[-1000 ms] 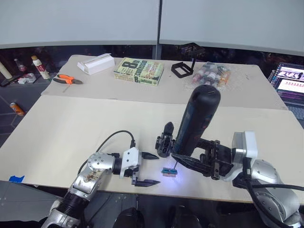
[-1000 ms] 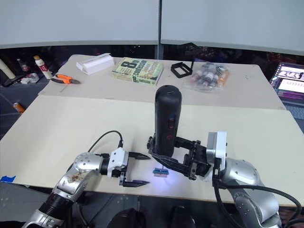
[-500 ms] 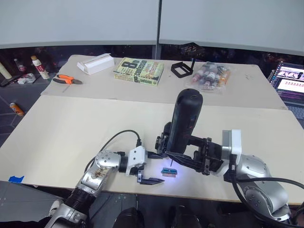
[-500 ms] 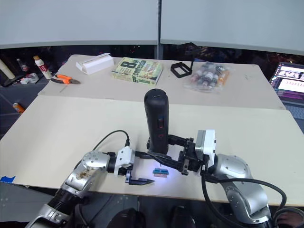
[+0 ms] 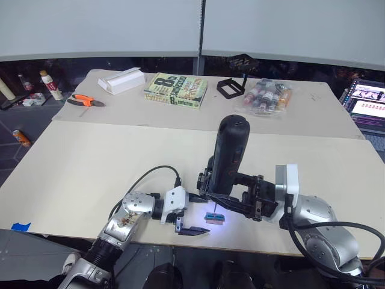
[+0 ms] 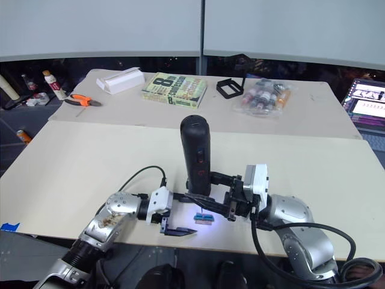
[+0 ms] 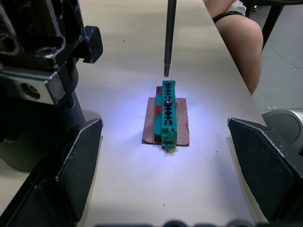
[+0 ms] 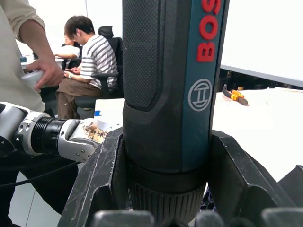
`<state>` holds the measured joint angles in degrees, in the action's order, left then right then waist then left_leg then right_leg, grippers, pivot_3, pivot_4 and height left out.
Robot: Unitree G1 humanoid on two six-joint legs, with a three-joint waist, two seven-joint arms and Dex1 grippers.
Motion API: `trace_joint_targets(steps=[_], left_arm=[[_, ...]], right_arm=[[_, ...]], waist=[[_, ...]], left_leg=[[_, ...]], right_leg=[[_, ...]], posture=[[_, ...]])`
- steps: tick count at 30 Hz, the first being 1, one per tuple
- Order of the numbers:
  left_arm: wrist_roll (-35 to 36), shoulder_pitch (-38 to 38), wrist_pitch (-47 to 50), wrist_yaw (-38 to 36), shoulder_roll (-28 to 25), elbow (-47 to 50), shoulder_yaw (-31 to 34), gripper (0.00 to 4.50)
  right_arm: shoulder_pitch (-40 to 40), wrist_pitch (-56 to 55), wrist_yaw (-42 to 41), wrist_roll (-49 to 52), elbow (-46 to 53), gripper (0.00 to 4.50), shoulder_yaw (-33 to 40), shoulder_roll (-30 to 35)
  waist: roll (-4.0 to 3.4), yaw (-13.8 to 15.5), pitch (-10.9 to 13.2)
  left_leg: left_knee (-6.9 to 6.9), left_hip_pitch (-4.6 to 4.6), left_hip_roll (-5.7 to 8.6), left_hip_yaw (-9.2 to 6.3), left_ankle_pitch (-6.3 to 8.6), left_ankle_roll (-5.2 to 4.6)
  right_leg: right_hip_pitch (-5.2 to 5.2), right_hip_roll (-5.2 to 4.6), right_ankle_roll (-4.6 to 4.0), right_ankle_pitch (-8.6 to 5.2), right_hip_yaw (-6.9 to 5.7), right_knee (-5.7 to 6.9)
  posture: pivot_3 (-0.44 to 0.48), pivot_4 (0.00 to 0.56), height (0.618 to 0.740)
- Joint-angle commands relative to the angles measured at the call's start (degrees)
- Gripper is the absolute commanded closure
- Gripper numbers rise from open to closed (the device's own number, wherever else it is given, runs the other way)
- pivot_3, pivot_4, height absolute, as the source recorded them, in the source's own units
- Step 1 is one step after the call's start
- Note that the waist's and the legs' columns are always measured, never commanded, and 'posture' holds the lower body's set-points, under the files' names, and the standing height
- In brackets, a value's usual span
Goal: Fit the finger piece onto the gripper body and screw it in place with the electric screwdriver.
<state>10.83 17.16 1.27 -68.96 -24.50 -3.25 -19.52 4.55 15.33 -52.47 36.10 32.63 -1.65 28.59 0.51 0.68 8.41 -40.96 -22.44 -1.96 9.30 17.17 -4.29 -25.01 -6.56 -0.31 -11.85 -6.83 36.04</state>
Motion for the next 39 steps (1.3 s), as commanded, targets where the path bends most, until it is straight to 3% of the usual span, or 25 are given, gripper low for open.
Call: trace_joint_targets(steps=[1,39], left_arm=[[0.0,1.0,-0.6,0.0,0.4,0.3,-0.3,0.04],[-0.7,0.1,0.1,1.2,1.7,-1.1,-2.3,0.04]], right_arm=[[1.1,-2.1,-0.5,0.7,1.5,2.58,0.6,-0.2],[0.0,-3.1,-2.2,-1.1,-0.3,2.58,-0.5,-1.5]], waist=[[0.0,0.0,0.0],[0.0,0.0,0.0]], left_leg=[[0.0,0.0,0.0,0.0,0.0,0.0],[-0.02,0.01,0.0,0.0,0.0,0.0]], right_leg=[[0.0,0.0,0.0,0.0,0.0,0.0],[0.01,-0.01,0.0,0.0,0.0,0.02]], posture=[[0.0,0.15,0.74],[0.0,0.15,0.74]])
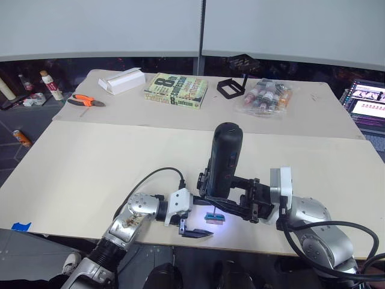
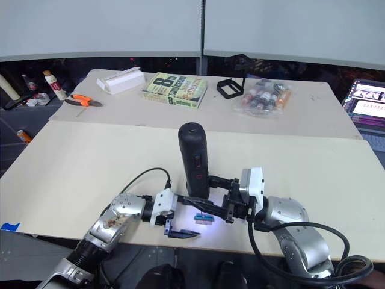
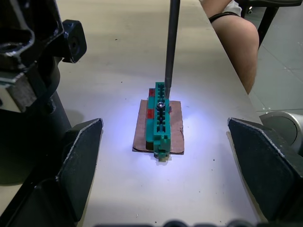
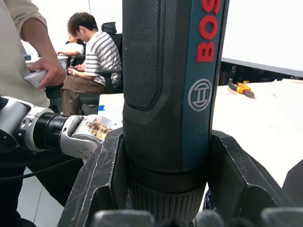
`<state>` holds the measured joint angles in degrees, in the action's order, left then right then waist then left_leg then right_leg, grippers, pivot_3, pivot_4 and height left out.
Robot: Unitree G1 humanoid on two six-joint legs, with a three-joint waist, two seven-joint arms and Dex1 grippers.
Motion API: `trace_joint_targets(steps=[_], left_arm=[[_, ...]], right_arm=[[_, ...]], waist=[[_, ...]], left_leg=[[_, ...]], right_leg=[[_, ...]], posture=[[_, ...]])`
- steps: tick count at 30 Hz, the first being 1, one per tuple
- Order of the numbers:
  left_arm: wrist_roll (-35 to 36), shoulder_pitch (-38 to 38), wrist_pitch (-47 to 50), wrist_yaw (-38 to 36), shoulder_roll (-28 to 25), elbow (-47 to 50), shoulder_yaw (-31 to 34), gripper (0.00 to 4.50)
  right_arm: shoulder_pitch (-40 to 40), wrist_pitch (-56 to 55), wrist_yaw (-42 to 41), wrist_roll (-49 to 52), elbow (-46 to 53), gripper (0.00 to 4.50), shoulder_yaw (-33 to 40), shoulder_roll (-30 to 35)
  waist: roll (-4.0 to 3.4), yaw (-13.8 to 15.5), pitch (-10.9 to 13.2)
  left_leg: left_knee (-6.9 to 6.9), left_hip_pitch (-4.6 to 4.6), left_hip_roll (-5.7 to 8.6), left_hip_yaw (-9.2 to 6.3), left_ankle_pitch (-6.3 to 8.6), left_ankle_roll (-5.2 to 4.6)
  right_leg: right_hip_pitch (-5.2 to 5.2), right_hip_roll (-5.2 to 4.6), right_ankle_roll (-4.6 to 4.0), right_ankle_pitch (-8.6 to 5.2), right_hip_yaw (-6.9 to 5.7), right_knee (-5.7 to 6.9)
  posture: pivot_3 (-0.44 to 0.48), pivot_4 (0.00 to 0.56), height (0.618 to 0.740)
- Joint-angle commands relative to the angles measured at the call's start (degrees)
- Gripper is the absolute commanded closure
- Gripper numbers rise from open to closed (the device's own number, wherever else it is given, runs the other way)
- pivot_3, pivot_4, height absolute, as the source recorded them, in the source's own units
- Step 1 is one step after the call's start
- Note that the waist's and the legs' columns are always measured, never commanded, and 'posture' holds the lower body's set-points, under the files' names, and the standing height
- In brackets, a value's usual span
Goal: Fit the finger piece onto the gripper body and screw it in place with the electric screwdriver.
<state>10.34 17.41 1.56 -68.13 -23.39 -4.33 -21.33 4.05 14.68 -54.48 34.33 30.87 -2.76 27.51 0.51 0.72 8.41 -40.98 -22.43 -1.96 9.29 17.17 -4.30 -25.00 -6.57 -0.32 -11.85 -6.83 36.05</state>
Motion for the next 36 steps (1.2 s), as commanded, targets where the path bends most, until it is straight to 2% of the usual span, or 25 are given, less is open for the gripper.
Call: trace_joint_targets(steps=[1,36], left_arm=[[-0.2,-0.2,-0.2,0.4,0.6,-0.1,-0.6,0.04],[-1.2,0.0,-2.5,0.3,1.9,-2.5,-0.6,0.04]], right_arm=[[0.5,-2.5,-0.2,0.6,1.4,2.58,0.7,-0.4],[-1.6,-6.9,-2.1,-1.2,-2.0,2.58,0.1,-0.6]], waist=[[0.0,0.0,0.0],[-0.01,0.1,0.0]], left_leg=[[0.0,0.0,0.0,0.0,0.0,0.0],[-0.01,0.13,0.01,-0.02,0.0,-0.01]], right_leg=[[0.0,0.0,0.0,0.0,0.0,0.0],[0.15,-0.02,0.0,0.0,-0.01,-0.02]], posture=[[0.0,0.15,0.74],[0.0,0.15,0.74]])
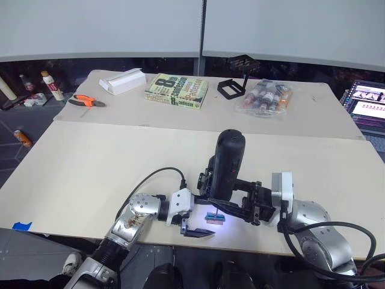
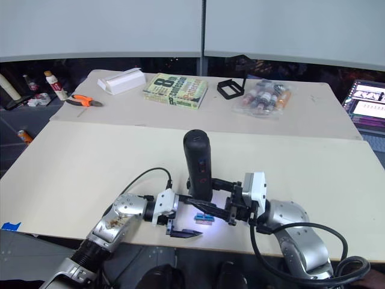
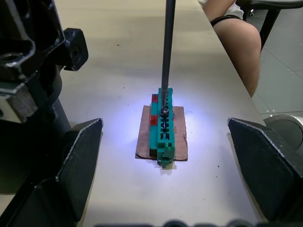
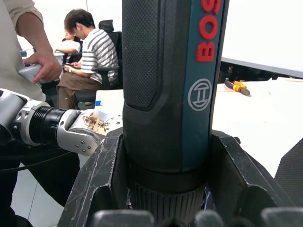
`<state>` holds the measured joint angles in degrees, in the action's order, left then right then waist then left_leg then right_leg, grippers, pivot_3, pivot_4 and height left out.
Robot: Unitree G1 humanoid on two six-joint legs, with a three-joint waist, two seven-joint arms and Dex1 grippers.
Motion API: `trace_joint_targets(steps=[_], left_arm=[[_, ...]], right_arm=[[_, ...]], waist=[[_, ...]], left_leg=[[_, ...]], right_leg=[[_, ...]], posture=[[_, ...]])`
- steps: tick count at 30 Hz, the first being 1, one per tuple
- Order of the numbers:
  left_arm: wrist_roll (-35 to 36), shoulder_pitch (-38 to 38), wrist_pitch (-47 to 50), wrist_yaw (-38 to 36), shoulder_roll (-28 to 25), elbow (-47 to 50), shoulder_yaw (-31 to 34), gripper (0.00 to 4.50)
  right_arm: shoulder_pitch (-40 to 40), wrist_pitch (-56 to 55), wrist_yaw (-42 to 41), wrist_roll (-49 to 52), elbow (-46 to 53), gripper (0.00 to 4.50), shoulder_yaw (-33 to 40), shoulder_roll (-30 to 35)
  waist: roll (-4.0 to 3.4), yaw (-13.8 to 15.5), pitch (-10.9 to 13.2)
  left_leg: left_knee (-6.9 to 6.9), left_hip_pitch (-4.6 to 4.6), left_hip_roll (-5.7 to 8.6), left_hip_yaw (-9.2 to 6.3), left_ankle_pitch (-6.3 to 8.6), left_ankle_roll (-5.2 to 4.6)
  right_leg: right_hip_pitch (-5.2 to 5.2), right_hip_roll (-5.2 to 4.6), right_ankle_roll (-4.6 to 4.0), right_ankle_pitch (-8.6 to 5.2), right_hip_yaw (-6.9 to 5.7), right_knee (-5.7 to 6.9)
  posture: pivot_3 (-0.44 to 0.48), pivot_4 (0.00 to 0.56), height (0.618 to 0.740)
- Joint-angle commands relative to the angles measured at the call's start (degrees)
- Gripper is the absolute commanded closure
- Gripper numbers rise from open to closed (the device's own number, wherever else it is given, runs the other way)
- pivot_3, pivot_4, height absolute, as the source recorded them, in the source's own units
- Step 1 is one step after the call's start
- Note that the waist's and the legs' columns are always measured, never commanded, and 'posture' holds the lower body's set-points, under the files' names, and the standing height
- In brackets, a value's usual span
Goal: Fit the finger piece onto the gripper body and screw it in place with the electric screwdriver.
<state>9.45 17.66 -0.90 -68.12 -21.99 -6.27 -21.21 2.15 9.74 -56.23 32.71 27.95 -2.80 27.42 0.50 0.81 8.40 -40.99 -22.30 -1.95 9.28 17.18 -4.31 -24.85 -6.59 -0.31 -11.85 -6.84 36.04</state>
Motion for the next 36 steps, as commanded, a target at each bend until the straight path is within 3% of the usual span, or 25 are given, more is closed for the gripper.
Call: trace_joint_targets(steps=[1,36], left_arm=[[-0.3,-0.2,0.0,0.3,0.5,-0.6,-0.7,0.04],[0.0,-0.4,1.5,0.5,0.2,1.1,-0.5,0.04]], right_arm=[[0.3,-2.1,-0.3,0.4,0.8,2.58,0.1,-0.5],[1.5,-0.8,1.3,-2.3,-1.2,2.58,-1.7,-0.3]], waist=[[0.0,0.0,0.0],[-0.01,0.0,0.0]], left_leg=[[0.0,0.0,0.0,0.0,0.0,0.0],[0.01,0.03,-0.01,-0.01,0.0,0.0]], right_leg=[[0.0,0.0,0.0,0.0,0.0,0.0],[0.03,-0.01,0.0,0.0,0.0,0.0]], posture=[[0.0,0.15,0.74],[0.0,0.15,0.74]])
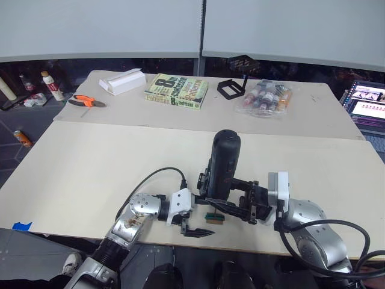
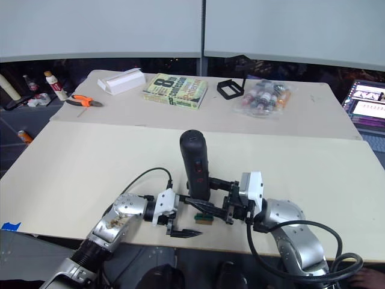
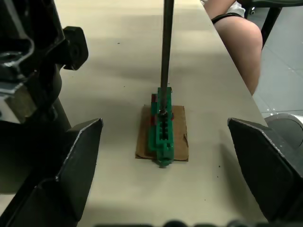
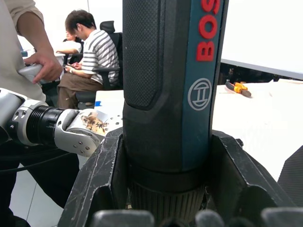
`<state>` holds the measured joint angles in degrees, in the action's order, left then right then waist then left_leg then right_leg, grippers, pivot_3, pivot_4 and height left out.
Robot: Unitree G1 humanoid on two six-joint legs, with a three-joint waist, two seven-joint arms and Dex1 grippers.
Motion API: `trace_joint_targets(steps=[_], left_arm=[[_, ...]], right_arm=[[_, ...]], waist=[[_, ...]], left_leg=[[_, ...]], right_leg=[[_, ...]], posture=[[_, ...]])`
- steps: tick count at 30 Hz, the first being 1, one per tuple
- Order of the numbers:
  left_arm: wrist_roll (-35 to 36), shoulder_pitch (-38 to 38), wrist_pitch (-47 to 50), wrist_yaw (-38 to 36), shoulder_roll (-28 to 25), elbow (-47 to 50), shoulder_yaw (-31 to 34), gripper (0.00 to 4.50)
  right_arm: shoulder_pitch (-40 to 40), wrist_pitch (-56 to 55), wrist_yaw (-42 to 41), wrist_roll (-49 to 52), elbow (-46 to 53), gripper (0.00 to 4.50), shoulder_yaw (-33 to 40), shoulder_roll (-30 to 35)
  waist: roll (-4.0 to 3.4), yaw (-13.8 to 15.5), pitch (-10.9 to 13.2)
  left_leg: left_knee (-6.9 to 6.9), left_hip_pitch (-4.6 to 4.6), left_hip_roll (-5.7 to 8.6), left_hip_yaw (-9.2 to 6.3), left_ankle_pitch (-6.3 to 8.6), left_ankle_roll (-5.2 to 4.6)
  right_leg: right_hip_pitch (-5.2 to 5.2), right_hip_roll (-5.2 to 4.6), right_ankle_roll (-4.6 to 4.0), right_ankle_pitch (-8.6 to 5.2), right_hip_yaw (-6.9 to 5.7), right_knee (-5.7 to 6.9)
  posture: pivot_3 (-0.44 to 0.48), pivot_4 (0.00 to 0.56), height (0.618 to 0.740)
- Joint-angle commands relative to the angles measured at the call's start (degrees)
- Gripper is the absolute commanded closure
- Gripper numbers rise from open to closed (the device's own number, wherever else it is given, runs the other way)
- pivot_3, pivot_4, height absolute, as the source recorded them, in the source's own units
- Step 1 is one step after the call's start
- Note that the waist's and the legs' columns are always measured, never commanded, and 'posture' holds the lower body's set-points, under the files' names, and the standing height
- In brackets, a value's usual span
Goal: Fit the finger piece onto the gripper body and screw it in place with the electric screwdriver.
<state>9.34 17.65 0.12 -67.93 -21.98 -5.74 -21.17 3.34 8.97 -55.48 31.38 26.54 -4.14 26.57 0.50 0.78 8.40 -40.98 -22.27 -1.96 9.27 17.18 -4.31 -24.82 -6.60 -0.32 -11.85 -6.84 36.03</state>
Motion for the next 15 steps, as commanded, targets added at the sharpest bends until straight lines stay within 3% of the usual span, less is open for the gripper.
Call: trace_joint_targets(steps=[1,15], left_arm=[[0.1,-0.4,0.4,0.3,0.2,0.6,-0.5,0.04],[0.2,-0.1,0.4,0.4,0.3,0.5,-0.3,0.04]], right_arm=[[0.2,0.2,0.7,-1.1,0.3,2.58,-0.5,0.6],[-0.3,1.8,1.5,-0.4,1.5,2.58,-0.9,1.9]], waist=[[0.0,0.0,0.0],[0.0,0.0,0.0]], left_leg=[[0.0,0.0,0.0,0.0,0.0,0.0],[0.01,0.04,-0.01,-0.01,0.01,-0.01]], right_leg=[[0.0,0.0,0.0,0.0,0.0,0.0],[0.04,-0.02,0.0,0.0,0.0,-0.01]], posture=[[0.0,0.15,0.74],[0.0,0.15,0.74]])
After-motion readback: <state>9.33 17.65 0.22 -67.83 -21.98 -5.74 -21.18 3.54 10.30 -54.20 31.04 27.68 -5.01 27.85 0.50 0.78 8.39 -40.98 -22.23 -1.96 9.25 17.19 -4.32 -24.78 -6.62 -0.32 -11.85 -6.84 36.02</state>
